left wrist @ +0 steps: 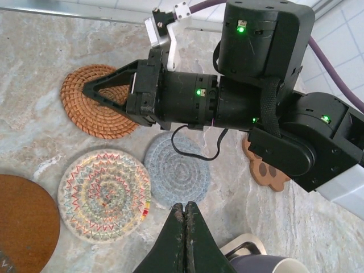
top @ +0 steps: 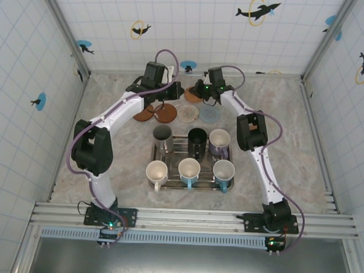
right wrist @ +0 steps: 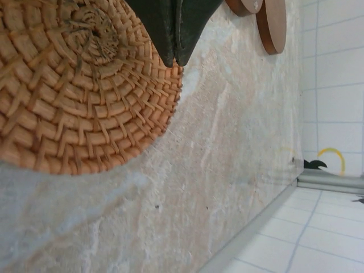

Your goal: Place the cup by the coaster

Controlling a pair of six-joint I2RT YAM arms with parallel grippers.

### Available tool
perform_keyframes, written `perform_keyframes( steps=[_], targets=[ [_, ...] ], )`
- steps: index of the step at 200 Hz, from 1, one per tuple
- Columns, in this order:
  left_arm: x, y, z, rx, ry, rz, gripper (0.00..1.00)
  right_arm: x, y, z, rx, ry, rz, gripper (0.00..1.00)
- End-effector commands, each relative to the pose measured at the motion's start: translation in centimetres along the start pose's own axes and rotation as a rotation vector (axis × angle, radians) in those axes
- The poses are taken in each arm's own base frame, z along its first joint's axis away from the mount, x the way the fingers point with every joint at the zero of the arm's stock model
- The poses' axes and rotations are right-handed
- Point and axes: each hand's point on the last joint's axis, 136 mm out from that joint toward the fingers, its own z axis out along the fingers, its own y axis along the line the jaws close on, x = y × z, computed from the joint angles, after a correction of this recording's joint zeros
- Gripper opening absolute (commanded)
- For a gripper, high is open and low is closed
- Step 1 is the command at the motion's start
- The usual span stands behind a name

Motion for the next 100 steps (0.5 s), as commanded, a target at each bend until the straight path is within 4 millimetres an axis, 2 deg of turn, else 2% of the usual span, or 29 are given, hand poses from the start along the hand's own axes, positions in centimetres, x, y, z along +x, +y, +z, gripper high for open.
perform_keyframes(
  steps=[1, 44, 75, 100],
  targets=[
    [-0.6, 0.0, -0.6, -0.002, -0.026, 0.019, 0.00, -0.7, -1.3, -0.1, 0.049, -0.016, -0.009, 0.00],
    [-0.4, 0.1, -0.3, 0.005, -0.017, 0.011, 0.00, 0.8, -5.4, -1.3, 0.238, 0.039, -0.031, 0.00],
    [-0.3, 0.2, -0.4, -0.001, -0.017, 0.008, 0.00, 1.0, -7.1, -2.4, 0.323, 0.059, -0.042, 0.00],
    [-0.1, 0.3, -0.5, -0.004, -0.017, 0.006, 0.00, 0.4, -8.2, -3.8, 0.356, 0.063, -0.027, 0.00]
  ],
)
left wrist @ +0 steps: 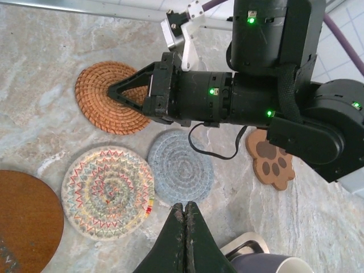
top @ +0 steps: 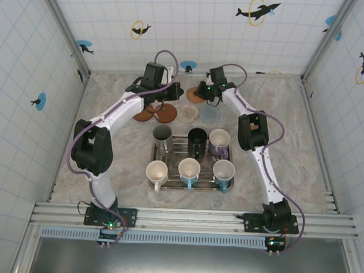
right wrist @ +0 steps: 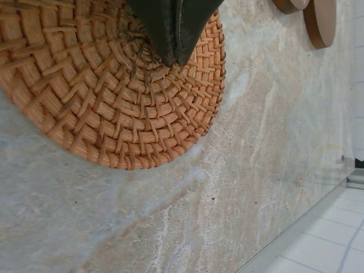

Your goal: Place the cup by the coaster

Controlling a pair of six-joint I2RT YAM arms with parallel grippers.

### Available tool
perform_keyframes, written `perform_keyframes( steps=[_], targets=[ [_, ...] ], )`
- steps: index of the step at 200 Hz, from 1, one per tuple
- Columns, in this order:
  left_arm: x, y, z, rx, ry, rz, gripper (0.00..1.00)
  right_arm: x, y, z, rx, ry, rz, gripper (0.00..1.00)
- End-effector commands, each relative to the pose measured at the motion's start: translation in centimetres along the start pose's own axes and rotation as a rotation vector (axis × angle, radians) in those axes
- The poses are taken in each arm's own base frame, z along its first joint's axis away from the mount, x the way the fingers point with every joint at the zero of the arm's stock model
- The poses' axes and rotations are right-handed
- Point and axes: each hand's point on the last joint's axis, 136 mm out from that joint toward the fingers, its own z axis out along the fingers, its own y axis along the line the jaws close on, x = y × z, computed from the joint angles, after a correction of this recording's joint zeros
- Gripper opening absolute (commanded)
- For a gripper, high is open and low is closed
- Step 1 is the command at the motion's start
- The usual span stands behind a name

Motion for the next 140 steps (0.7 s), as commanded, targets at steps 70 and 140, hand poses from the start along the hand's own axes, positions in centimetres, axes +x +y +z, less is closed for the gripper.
perform_keyframes(
  steps=[70, 140],
  targets=[
    [-0.3, -0.1, -0.9, -0.006, -0.023, 0.008, 0.00, -0.8, -8.2, -4.4, 0.257, 0.054, 0.044, 0.00],
    [-0.2, -0.1, -0.9, -0.004, -0.019, 0.006, 0.00, -0.8, -11.9, -7.3, 0.338, 0.077, 0.063, 0.00]
  ],
)
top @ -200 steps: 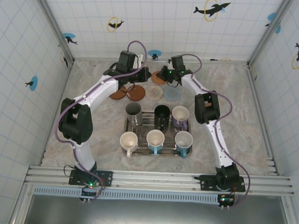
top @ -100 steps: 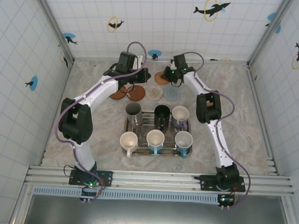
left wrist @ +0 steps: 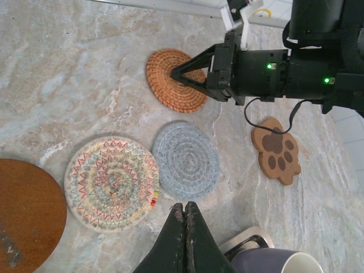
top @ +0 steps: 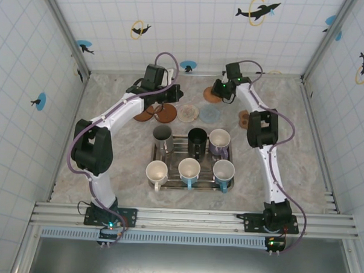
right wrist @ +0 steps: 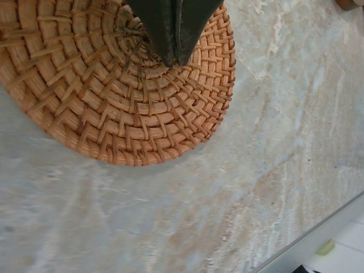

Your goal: Place the cup by the coaster

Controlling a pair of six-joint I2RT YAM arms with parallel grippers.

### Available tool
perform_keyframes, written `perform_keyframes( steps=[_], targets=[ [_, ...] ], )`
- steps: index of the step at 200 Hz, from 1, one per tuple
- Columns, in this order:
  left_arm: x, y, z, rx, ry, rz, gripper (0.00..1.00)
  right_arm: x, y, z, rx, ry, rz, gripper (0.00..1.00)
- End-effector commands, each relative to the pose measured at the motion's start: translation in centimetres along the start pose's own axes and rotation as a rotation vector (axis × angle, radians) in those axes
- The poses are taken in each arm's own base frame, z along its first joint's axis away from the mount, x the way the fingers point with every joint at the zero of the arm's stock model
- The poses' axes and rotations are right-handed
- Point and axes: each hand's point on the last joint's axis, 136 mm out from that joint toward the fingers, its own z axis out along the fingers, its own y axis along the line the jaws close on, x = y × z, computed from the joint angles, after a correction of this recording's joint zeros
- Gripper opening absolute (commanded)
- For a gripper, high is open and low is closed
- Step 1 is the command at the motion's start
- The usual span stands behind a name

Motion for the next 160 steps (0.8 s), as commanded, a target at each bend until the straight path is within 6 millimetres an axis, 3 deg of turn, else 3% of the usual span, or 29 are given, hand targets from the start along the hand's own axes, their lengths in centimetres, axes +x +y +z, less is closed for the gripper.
perform_keyframes(
  steps=[1, 44, 101, 160],
  targets=[
    [-1.1, -0.6, -1.2, 0.008, -0.038, 0.015, 0.00, 2.3, -5.2, -1.1, 0.173, 0.084, 0.043, 0.00],
    [-1.0, -0.6, -1.1, 0.004, -0.036, 0.015, 0.00, 3.1, -7.2, -2.3, 0.202, 0.126, 0.057, 0.00],
    [-1.0, -0.4, -1.1, 0.000, -0.037, 0.010, 0.00, 5.9, -8.9, -3.8, 0.247, 0.187, 0.035, 0.00],
    [-1.0, -0.3, -1.3, -0.006, -0.041, 0.005, 0.00, 8.0, -8.9, -5.3, 0.224, 0.193, 0.038, 0.00]
  ],
)
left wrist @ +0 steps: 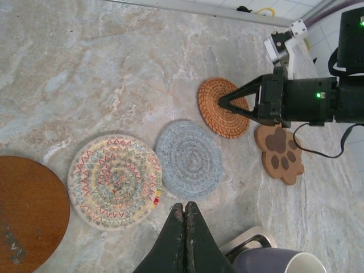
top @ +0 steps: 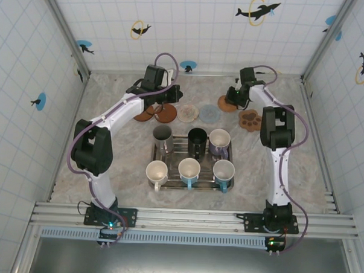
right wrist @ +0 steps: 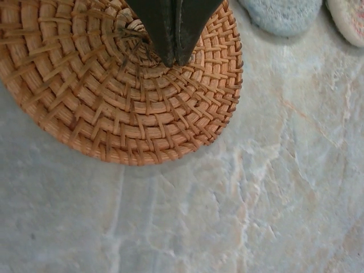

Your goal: Place the cup by the coaster

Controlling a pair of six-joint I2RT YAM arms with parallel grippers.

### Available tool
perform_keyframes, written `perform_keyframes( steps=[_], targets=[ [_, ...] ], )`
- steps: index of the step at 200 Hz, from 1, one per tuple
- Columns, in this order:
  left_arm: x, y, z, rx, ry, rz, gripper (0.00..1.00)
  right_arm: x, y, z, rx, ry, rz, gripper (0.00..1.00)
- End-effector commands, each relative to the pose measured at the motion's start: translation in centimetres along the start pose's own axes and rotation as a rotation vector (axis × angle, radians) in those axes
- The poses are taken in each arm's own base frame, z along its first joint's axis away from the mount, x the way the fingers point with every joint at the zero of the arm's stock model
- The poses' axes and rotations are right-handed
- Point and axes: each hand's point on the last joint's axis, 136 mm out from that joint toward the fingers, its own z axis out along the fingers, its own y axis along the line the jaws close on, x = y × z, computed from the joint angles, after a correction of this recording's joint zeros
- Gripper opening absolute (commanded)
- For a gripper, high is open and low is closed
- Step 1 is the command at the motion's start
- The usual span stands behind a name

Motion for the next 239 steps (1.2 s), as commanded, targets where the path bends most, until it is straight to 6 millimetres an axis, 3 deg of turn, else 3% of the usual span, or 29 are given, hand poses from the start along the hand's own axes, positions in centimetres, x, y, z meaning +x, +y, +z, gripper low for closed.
perform_keyframes(
  steps=[1, 115, 239],
  targets=[
    [-1.0, -0.6, -1.3, 0.004, -0.040, 0.007, 0.00, 4.5, -3.4, 0.6, 0.106, 0.130, 0.038, 0.00],
    [-0.7, -0.5, -1.4, 0.011, -0.041, 0.002, 0.00, 8.1, -3.9, -0.4, 0.134, 0.183, 0.013, 0.00],
    [-0.5, -0.6, -1.5, 0.014, -0.042, 0.003, 0.00, 8.8, -3.5, -1.1, 0.143, 0.191, -0.007, 0.00]
  ],
)
